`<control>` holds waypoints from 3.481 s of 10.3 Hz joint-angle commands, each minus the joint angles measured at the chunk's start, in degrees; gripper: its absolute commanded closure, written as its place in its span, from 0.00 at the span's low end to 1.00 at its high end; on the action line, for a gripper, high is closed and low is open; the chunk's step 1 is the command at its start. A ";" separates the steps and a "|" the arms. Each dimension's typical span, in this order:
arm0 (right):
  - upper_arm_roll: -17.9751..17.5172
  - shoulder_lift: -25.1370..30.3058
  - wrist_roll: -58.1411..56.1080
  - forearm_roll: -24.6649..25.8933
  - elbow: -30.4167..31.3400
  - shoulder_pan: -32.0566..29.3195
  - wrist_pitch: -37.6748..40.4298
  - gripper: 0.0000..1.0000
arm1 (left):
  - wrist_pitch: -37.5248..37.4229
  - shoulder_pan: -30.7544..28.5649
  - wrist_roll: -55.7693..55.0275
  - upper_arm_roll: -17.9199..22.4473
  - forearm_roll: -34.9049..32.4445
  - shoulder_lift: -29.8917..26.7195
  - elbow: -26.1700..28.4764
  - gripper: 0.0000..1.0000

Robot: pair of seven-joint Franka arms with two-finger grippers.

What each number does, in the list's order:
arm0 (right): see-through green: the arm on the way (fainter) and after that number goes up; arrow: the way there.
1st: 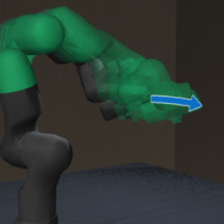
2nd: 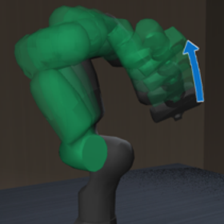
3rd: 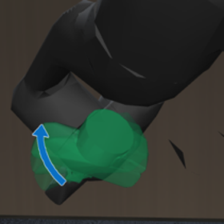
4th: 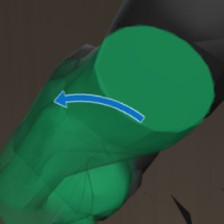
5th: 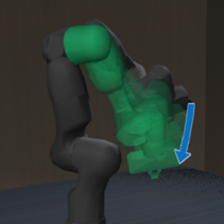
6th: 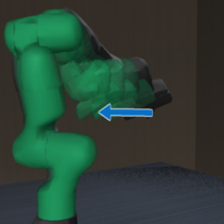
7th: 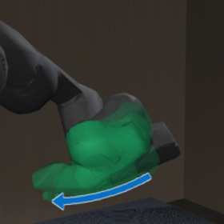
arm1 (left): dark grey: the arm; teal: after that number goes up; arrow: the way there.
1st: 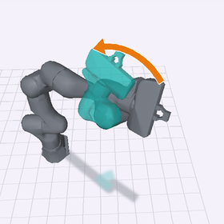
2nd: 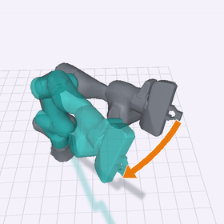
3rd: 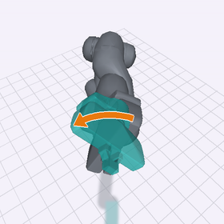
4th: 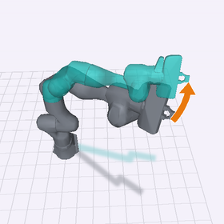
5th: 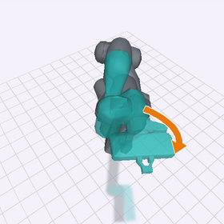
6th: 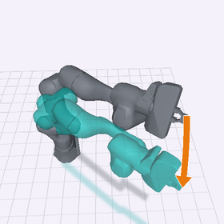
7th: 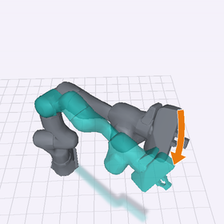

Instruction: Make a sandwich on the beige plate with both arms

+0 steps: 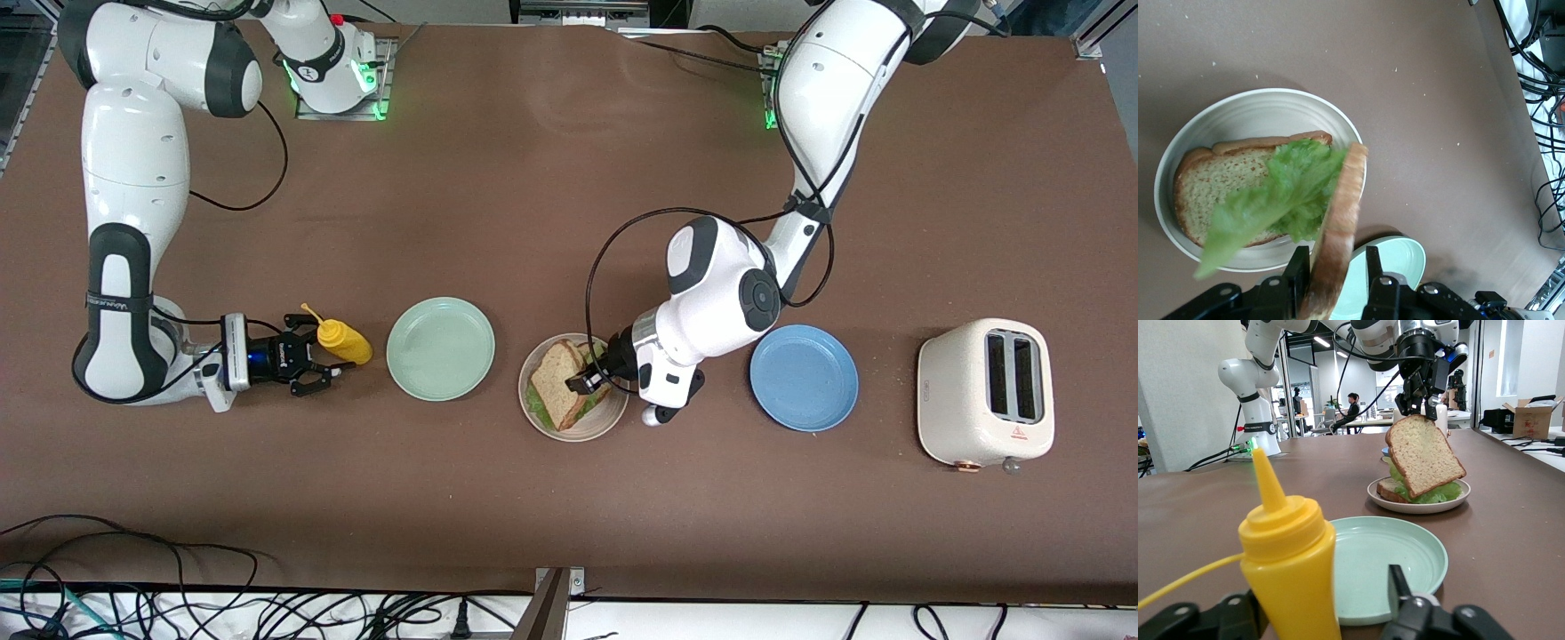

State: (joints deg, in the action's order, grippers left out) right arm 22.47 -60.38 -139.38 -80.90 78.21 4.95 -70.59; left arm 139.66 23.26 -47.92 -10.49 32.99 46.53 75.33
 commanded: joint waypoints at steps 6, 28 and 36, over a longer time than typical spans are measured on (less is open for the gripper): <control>16.00 1.41 17.97 7.41 -9.19 0.50 -1.65 0.00 | -7.91 -2.60 1.52 0.74 -3.37 -0.65 0.44 0.23; -21.15 59.76 142.00 81.60 23.21 -1.40 -26.44 0.00 | -48.78 -30.11 39.08 0.56 -35.44 -28.07 -1.59 0.00; -18.95 60.21 145.08 81.51 20.23 -0.82 -26.18 0.00 | -43.70 -32.93 45.55 0.30 -32.74 -34.04 7.71 0.00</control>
State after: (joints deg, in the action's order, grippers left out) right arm 3.83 -0.48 4.31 0.51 98.88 3.88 -96.79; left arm 93.02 -8.64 -3.71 -9.47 -0.56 16.44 77.51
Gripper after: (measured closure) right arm 0.000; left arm 0.000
